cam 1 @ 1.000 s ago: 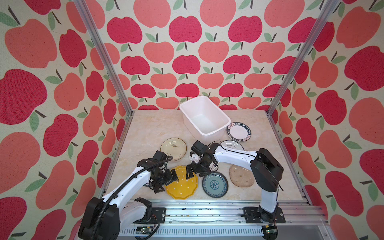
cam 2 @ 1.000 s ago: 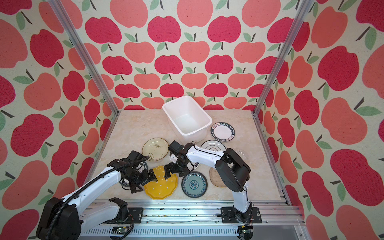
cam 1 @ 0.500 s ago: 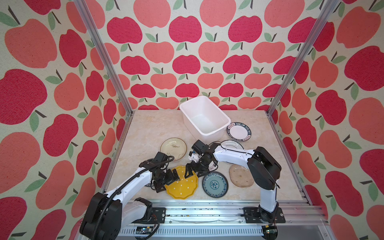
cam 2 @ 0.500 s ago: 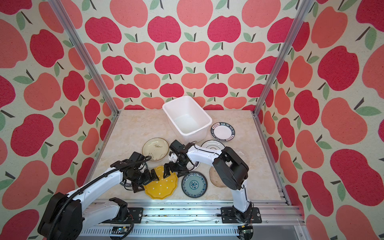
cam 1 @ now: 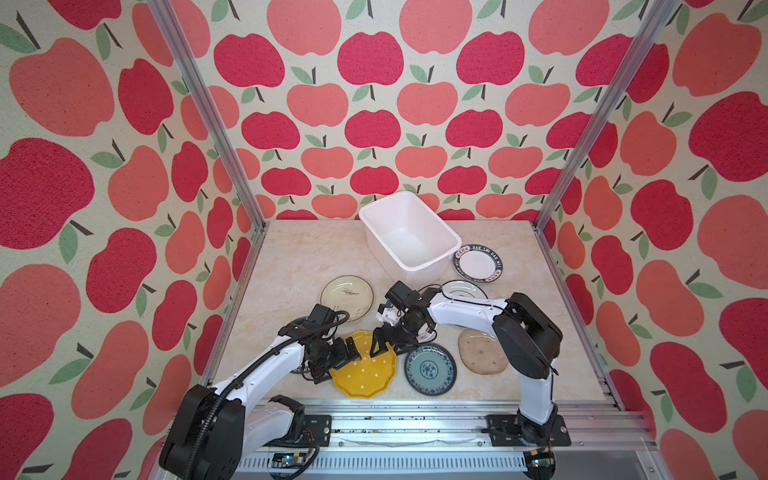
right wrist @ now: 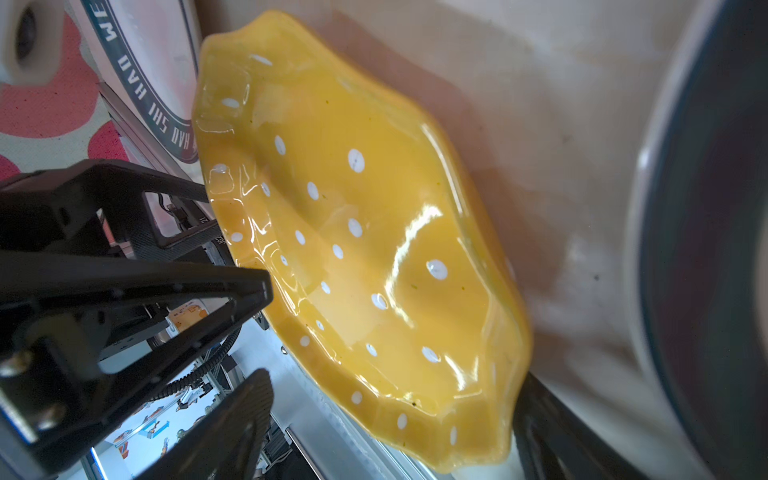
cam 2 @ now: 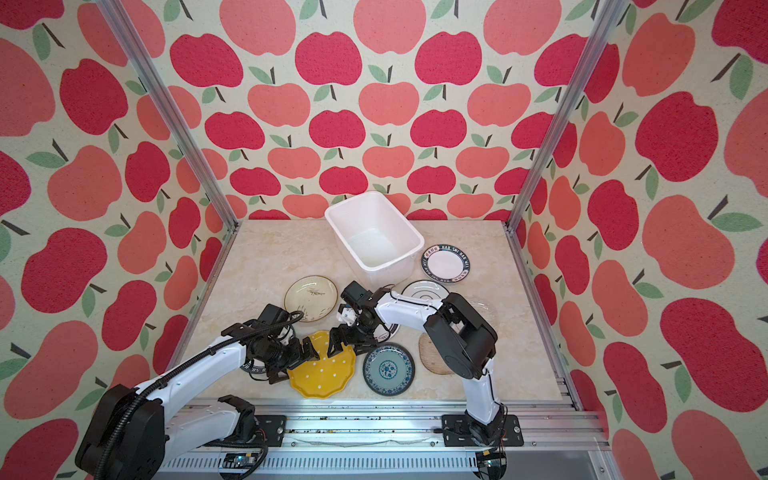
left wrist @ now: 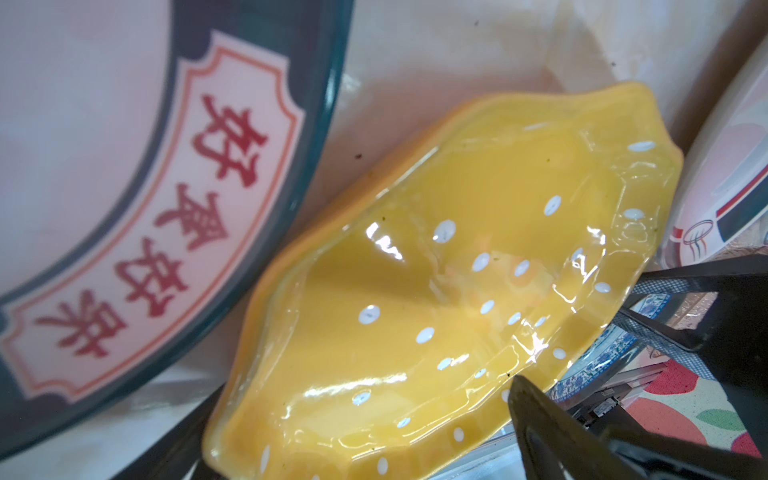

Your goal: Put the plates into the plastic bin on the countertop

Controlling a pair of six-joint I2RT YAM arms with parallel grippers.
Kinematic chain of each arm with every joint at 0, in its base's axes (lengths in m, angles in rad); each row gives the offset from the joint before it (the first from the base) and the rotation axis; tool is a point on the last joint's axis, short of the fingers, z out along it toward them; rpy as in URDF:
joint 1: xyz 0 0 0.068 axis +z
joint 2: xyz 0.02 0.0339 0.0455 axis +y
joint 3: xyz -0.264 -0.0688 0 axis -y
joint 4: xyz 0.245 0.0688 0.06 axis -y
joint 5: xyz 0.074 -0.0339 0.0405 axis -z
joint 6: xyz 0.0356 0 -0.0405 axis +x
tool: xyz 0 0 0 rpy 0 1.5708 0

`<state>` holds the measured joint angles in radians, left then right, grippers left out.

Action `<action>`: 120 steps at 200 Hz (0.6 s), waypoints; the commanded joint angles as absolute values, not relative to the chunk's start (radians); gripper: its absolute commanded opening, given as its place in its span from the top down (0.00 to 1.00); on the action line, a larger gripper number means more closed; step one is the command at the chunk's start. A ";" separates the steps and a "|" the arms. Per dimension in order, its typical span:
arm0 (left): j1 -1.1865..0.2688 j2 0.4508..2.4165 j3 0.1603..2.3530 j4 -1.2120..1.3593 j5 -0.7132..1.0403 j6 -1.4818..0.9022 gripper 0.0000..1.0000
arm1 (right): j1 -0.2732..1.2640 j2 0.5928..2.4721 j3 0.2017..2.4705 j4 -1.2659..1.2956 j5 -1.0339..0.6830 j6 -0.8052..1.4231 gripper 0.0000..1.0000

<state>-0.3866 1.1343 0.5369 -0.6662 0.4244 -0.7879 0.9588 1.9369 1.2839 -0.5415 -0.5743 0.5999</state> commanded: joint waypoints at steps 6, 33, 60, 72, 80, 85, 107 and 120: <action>-0.391 1.126 0.534 -0.626 0.466 -0.756 0.01 | 0.951 1.866 1.281 -0.523 -0.583 0.535 0.12; -0.392 1.122 0.530 -0.613 0.481 -0.760 0.01 | 0.951 1.830 1.267 -0.502 -0.576 0.516 0.12; -0.393 1.120 0.529 -0.608 0.486 -0.764 0.01 | 0.950 1.822 1.256 -0.489 -0.594 0.514 0.13; -0.392 1.118 0.529 -0.608 0.486 -0.765 0.01 | 0.949 1.832 1.258 -0.489 -0.598 0.516 0.13; -0.392 1.116 0.529 -0.609 0.486 -0.764 0.01 | 0.947 1.841 1.262 -0.491 -0.603 0.516 0.13; -0.393 1.116 0.528 -0.608 0.486 -0.764 0.01 | 0.948 1.849 1.266 -0.490 -0.610 0.515 0.13; -0.393 1.109 0.525 -0.614 0.484 -0.764 0.01 | 0.951 1.868 1.292 -0.528 -0.574 0.499 0.14; -0.391 1.101 0.522 -0.620 0.477 -0.765 0.01 | 0.948 1.864 1.301 -0.558 -0.521 0.493 0.14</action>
<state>-0.3878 1.1294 0.5343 -0.6342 0.4580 -0.7834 0.9478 1.8526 1.2659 -0.5060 -0.5758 0.5293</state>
